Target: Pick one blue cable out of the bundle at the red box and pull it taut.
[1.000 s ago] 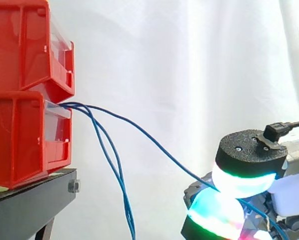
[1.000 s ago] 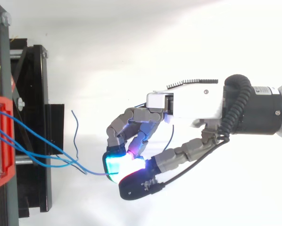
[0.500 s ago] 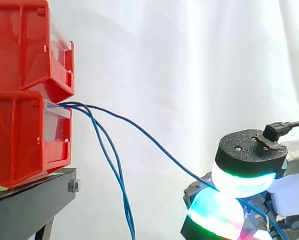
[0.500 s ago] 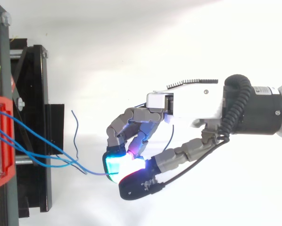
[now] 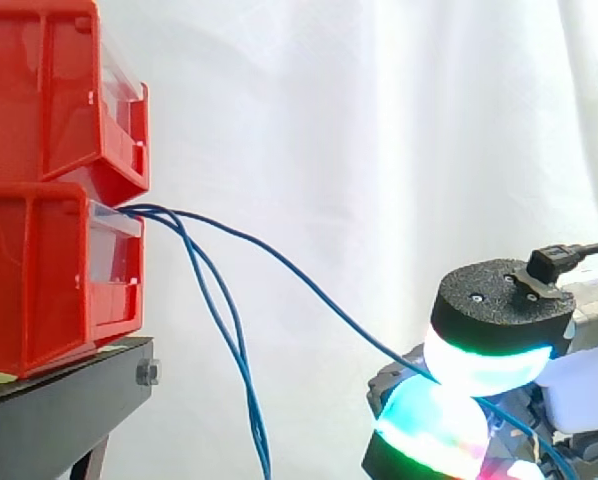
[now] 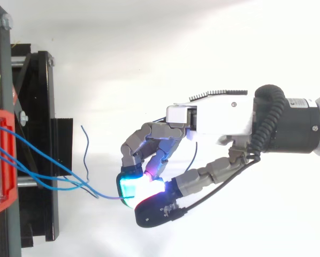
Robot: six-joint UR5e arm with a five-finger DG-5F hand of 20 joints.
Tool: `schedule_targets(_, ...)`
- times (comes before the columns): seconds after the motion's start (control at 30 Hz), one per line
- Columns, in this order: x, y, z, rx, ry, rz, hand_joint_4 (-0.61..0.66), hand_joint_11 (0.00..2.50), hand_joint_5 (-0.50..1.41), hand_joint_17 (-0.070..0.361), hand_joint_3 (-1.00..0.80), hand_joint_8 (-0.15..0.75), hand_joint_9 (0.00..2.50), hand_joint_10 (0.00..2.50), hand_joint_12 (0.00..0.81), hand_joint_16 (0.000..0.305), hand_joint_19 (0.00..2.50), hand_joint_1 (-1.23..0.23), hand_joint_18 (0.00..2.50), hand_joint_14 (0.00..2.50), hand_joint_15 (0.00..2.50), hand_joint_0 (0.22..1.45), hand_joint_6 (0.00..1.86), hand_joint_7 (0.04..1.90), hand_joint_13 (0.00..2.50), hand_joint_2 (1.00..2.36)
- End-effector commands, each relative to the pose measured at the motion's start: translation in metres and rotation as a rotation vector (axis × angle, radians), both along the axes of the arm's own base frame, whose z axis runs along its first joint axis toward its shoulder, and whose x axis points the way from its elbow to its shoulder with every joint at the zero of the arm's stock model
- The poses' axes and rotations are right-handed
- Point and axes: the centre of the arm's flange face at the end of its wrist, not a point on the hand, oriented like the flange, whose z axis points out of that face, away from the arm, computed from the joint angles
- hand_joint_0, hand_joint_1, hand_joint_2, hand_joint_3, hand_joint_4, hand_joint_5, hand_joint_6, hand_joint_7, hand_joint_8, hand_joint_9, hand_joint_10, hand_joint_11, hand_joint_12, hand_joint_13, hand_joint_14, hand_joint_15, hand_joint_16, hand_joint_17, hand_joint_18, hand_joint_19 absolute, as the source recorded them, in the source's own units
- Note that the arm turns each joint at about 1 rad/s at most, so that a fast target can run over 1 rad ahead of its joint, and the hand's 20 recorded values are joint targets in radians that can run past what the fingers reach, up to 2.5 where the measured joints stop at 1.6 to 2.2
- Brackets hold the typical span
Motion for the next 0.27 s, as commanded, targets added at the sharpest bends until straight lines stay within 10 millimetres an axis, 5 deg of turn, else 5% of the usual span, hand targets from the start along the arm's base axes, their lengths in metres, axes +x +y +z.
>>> schedule_targets(0.0,0.0,0.0,0.0,0.0,0.0,0.0,-0.13,1.13,-0.12,0.147,0.11,0.408,1.05,0.01,0.404,0.065,0.15,-0.85,0.48,0.01,0.29,0.66,0.92,1.2,0.58,1.0)
schedule_targets(0.23,0.0,0.0,0.0,0.0,0.0,0.0,-0.13,1.12,-0.12,0.147,0.1,0.406,1.05,0.01,0.404,0.065,0.14,-0.85,0.48,0.01,0.29,0.66,0.92,1.19,0.58,1.0)
